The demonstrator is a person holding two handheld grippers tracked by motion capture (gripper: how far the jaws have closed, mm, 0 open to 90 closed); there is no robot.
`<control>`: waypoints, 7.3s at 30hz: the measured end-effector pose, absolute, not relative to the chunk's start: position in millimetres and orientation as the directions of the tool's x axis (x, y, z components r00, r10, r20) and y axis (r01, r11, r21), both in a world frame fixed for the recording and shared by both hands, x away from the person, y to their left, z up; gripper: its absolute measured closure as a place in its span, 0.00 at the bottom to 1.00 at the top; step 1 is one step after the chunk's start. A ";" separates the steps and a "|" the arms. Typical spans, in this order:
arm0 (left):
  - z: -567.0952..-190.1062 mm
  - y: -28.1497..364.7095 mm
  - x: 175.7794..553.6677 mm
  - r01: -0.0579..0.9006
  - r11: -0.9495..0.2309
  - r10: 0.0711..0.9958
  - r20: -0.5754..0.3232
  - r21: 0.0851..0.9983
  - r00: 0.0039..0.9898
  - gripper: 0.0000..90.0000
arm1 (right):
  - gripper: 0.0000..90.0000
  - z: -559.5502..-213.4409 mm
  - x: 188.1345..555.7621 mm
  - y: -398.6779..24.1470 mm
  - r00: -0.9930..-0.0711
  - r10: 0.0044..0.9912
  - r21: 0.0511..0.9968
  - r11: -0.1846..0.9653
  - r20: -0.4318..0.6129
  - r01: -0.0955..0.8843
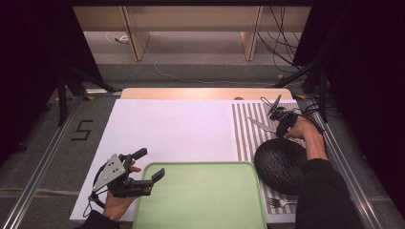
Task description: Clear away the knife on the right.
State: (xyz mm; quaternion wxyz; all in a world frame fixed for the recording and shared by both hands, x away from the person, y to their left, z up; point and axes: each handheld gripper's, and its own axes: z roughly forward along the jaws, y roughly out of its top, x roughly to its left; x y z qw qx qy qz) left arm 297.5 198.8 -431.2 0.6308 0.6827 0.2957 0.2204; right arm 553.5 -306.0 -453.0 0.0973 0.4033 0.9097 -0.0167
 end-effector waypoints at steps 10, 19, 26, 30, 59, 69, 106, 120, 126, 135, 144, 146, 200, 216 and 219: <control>-431.0 199.0 297.5 0.126 -0.026 0.682 -0.074 0.992 0.728 0.11 | 0.88 -453.0 553.0 -304.7 -0.673 0.716 0.035 0.690 -0.188 0.723; -430.8 199.3 297.8 0.125 -0.025 0.686 -0.074 0.992 0.724 0.11 | 0.89 -453.2 549.7 -302.3 -0.703 0.680 0.036 0.724 -0.208 0.689; -430.8 199.2 297.7 0.123 -0.027 0.687 -0.071 0.992 0.724 0.11 | 0.90 -447.9 547.0 -304.5 -0.716 0.653 0.049 0.746 -0.245 0.664; -430.9 199.2 298.0 0.125 -0.026 0.688 -0.073 0.992 0.722 0.11 | 0.90 -437.7 545.1 -308.0 -0.701 0.650 0.100 0.750 -0.293 0.654; -430.9 198.8 297.8 0.124 -0.032 0.694 -0.068 0.992 0.717 0.11 | 0.90 -368.7 495.2 -317.9 -0.658 0.745 0.546 0.596 -0.104 0.589; -431.2 199.0 298.2 0.129 -0.028 0.696 -0.073 0.991 0.714 0.11 | 0.90 -366.7 466.6 -315.1 -0.670 0.742 0.654 0.505 0.004 0.563; -430.5 199.6 297.1 0.121 -0.030 0.698 -0.065 0.992 0.713 0.11 | 0.90 -357.0 382.1 -275.9 -0.727 0.676 0.799 0.367 0.123 0.477; -429.9 200.0 296.5 0.114 -0.028 0.700 -0.062 0.993 0.711 0.11 | 0.90 -362.0 365.0 -259.4 -0.739 0.652 0.799 0.348 0.169 0.490; -430.0 199.9 296.5 0.113 -0.031 0.699 -0.059 0.993 0.712 0.11 | 0.90 -364.0 360.0 -254.0 -0.748 0.637 0.800 0.343 0.187 0.492; -429.9 200.0 296.4 0.113 -0.030 0.700 -0.060 0.993 0.712 0.11 | 0.90 -367.2 351.5 -247.2 -0.753 0.625 0.796 0.341 0.205 0.500; -430.0 200.2 296.5 0.114 -0.026 0.701 -0.064 0.993 0.711 0.11 | 0.90 -372.9 344.1 -238.3 -0.758 0.617 0.789 0.350 0.213 0.506; -430.0 200.3 296.5 0.114 -0.024 0.701 -0.065 0.993 0.710 0.11 | 0.90 -374.0 343.2 -236.9 -0.761 0.611 0.787 0.351 0.217 0.507; -429.9 200.7 296.0 0.112 -0.025 0.704 -0.062 0.993 0.707 0.11 | 0.90 -404.5 302.2 -205.2 -0.776 0.577 0.700 0.443 0.255 0.560; -430.1 200.6 296.0 0.113 -0.025 0.703 -0.063 0.993 0.709 0.11 | 0.90 -413.0 296.5 -199.9 -0.774 0.575 0.666 0.471 0.264 0.578; -430.1 200.6 296.1 0.113 -0.025 0.703 -0.063 0.993 0.709 0.11 | 0.90 -414.2 295.9 -200.5 -0.768 0.581 0.658 0.472 0.268 0.587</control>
